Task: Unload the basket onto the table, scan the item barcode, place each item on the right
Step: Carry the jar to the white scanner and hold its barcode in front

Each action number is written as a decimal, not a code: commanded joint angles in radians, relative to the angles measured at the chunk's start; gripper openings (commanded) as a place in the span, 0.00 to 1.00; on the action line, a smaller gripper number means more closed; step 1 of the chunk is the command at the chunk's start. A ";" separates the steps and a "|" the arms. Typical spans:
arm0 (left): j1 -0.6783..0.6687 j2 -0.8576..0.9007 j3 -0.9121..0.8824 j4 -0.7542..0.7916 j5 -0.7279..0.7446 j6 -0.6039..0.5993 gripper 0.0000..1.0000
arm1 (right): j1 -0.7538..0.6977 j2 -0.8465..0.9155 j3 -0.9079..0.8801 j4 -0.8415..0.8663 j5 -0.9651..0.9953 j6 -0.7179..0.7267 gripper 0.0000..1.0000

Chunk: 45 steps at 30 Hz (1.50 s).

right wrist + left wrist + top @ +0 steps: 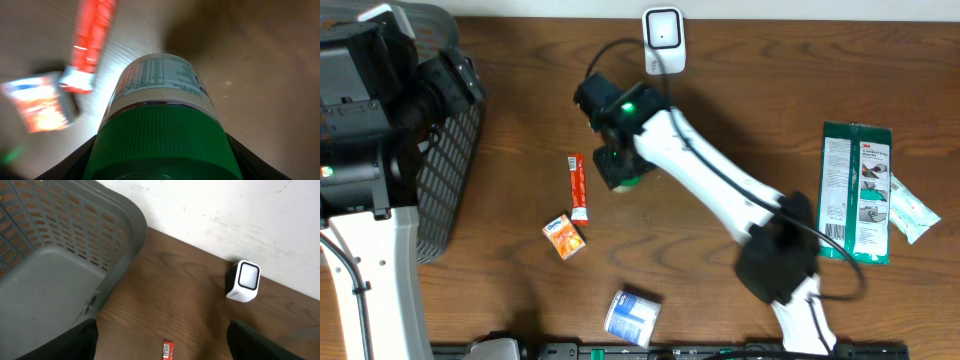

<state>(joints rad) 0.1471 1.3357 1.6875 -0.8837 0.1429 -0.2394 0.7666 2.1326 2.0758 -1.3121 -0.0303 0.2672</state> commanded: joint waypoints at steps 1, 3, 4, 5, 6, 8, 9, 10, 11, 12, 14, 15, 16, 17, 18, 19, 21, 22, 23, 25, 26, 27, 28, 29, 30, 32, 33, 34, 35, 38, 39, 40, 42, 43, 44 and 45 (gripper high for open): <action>0.003 0.005 0.003 0.001 -0.005 -0.002 0.83 | -0.010 -0.160 0.038 0.020 -0.004 -0.075 0.29; 0.003 0.005 0.003 0.001 -0.005 -0.002 0.83 | -0.027 -0.212 0.038 0.043 -0.005 -0.101 0.26; 0.003 0.005 0.003 0.001 -0.005 -0.002 0.83 | -0.043 -0.244 0.038 0.061 -0.005 -0.109 0.24; 0.003 0.005 0.003 0.001 -0.005 -0.003 0.83 | -0.056 -0.263 0.038 0.073 -0.005 -0.109 0.23; 0.003 0.005 0.003 0.001 -0.005 -0.002 0.83 | -0.070 -0.281 0.038 0.085 -0.005 -0.114 0.22; 0.003 0.005 0.003 0.001 -0.005 -0.002 0.83 | -0.102 -0.309 0.038 0.110 -0.005 -0.139 0.20; 0.003 0.005 0.003 0.001 -0.005 -0.002 0.83 | -0.116 -0.317 0.038 0.125 -0.005 -0.158 0.18; 0.003 0.005 0.003 0.001 -0.005 -0.003 0.83 | -0.129 -0.321 0.038 0.142 -0.002 -0.181 0.17; 0.003 0.005 0.003 0.001 -0.005 -0.002 0.83 | -0.141 -0.322 0.038 0.161 0.007 -0.202 0.17; 0.003 0.005 0.003 0.001 -0.005 -0.002 0.83 | -0.152 -0.322 0.038 0.187 0.024 -0.219 0.17; 0.003 0.005 0.003 0.001 -0.005 -0.002 0.83 | -0.163 -0.316 0.037 0.234 0.068 -0.232 0.18; 0.003 0.005 0.003 0.001 -0.005 -0.002 0.83 | -0.165 -0.314 0.037 0.255 0.100 -0.232 0.18; 0.003 0.005 0.003 0.001 -0.005 -0.002 0.83 | -0.165 -0.312 0.037 0.275 0.130 -0.232 0.18; 0.003 0.005 0.003 0.001 -0.005 -0.002 0.83 | -0.164 -0.309 0.037 0.295 0.170 -0.232 0.18; 0.003 0.005 0.003 0.001 -0.005 -0.002 0.83 | -0.162 -0.308 0.037 0.309 0.204 -0.232 0.17; 0.003 0.005 0.003 0.001 -0.005 -0.002 0.83 | -0.157 -0.307 0.037 0.322 0.233 -0.232 0.17; 0.003 0.005 0.003 0.001 -0.005 -0.002 0.83 | -0.148 -0.305 0.036 0.340 0.278 -0.231 0.15; 0.003 0.005 0.003 0.001 -0.005 -0.002 0.83 | -0.143 -0.305 0.035 0.346 0.299 -0.227 0.13; 0.003 0.005 0.003 0.001 -0.005 -0.002 0.83 | -0.138 -0.303 0.032 0.353 0.328 -0.212 0.11; 0.003 0.005 0.003 0.001 -0.005 -0.002 0.83 | -0.136 -0.303 0.013 0.377 0.373 -0.190 0.09; 0.003 0.005 0.003 0.001 -0.005 -0.002 0.83 | -0.137 -0.303 -0.002 0.395 0.390 -0.176 0.08; 0.003 0.005 0.003 0.001 -0.005 -0.002 0.83 | -0.138 -0.303 -0.020 0.418 0.404 -0.167 0.06; 0.003 0.005 0.003 0.001 -0.005 -0.003 0.83 | -0.142 -0.301 -0.044 0.452 0.408 -0.167 0.06; 0.003 0.005 0.003 0.001 -0.005 -0.003 0.83 | -0.145 -0.301 -0.074 0.496 0.412 -0.167 0.06; 0.003 0.005 0.003 0.001 -0.005 -0.002 0.83 | -0.146 -0.301 -0.111 0.557 0.412 -0.168 0.04; 0.003 0.005 0.003 0.001 -0.005 -0.002 0.83 | -0.146 -0.301 -0.185 0.690 0.436 -0.181 0.01; 0.003 0.005 0.003 0.001 -0.005 -0.002 0.83 | -0.146 -0.301 -0.224 0.764 0.455 -0.194 0.01; 0.003 0.005 0.003 0.001 -0.005 -0.002 0.83 | -0.146 -0.301 -0.268 0.850 0.482 -0.208 0.01; 0.003 0.005 0.003 0.001 -0.005 -0.002 0.83 | -0.146 -0.301 -0.306 0.926 0.505 -0.222 0.01; 0.003 0.005 0.003 0.001 -0.005 -0.002 0.83 | -0.146 -0.301 -0.420 1.154 0.560 -0.282 0.01; 0.003 0.005 0.003 0.001 -0.005 -0.003 0.83 | -0.146 -0.299 -0.457 1.227 0.574 -0.306 0.01; 0.003 0.005 0.003 0.001 -0.005 -0.002 0.83 | -0.146 -0.298 -0.497 1.308 0.586 -0.339 0.01; 0.003 0.005 0.003 0.001 -0.005 -0.002 0.83 | -0.147 -0.291 -0.562 1.442 0.599 -0.407 0.01; 0.003 0.005 0.003 0.001 -0.005 -0.003 0.83 | -0.147 -0.284 -0.592 1.510 0.608 -0.444 0.01; 0.003 0.005 0.003 0.001 -0.005 -0.002 0.83 | -0.148 -0.274 -0.615 1.568 0.609 -0.482 0.01; 0.003 0.005 0.003 0.001 -0.005 -0.002 0.83 | -0.151 -0.260 -0.627 1.612 0.609 -0.509 0.01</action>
<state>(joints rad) 0.1471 1.3357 1.6875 -0.8837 0.1429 -0.2394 0.6209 1.8484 1.4815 0.2173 0.5232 -0.1020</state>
